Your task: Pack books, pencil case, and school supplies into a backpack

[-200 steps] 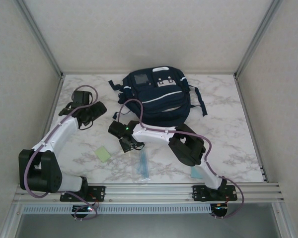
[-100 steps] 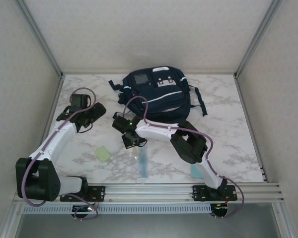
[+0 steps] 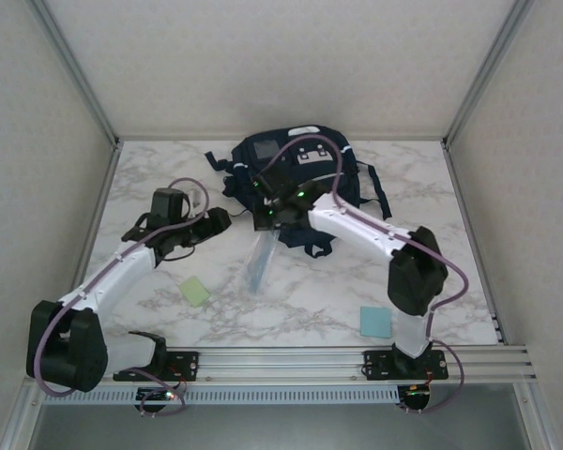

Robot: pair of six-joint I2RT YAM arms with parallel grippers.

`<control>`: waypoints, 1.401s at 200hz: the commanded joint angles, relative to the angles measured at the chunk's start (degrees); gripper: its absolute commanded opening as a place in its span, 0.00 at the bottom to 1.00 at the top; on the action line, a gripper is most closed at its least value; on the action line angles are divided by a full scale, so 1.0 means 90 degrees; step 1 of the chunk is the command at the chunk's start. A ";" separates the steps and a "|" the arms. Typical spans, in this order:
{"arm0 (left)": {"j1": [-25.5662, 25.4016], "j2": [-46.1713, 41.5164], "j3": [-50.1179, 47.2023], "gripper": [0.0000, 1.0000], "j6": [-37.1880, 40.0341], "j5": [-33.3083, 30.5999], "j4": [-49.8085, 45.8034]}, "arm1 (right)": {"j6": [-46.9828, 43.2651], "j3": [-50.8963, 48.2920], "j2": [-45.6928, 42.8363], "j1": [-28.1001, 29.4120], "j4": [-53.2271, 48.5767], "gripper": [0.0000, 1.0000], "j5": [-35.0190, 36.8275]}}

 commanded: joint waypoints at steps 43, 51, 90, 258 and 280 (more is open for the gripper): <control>-0.1222 0.0219 0.0616 0.83 0.0953 0.0747 0.0405 | -0.0218 0.0299 -0.0060 -0.0477 0.0194 0.00 -0.0782; -0.1361 0.0418 0.0780 0.82 0.1078 0.0719 0.0297 | -0.0201 0.0313 -0.0082 -0.0502 0.0194 0.00 -0.0829; -0.1802 0.1372 0.1290 0.69 0.1351 0.0391 0.0164 | -0.0125 0.0285 -0.0220 -0.0537 0.0272 0.00 -0.1016; -0.1749 0.1925 0.2494 0.00 -0.0394 -0.0148 0.0632 | -0.0681 -0.3135 -0.3305 -0.1227 0.1954 0.99 -0.1360; -0.1739 0.2213 0.2825 0.00 -0.0913 0.0634 0.1133 | -0.0894 -0.3964 -0.3641 -0.1324 0.2786 0.99 -0.2246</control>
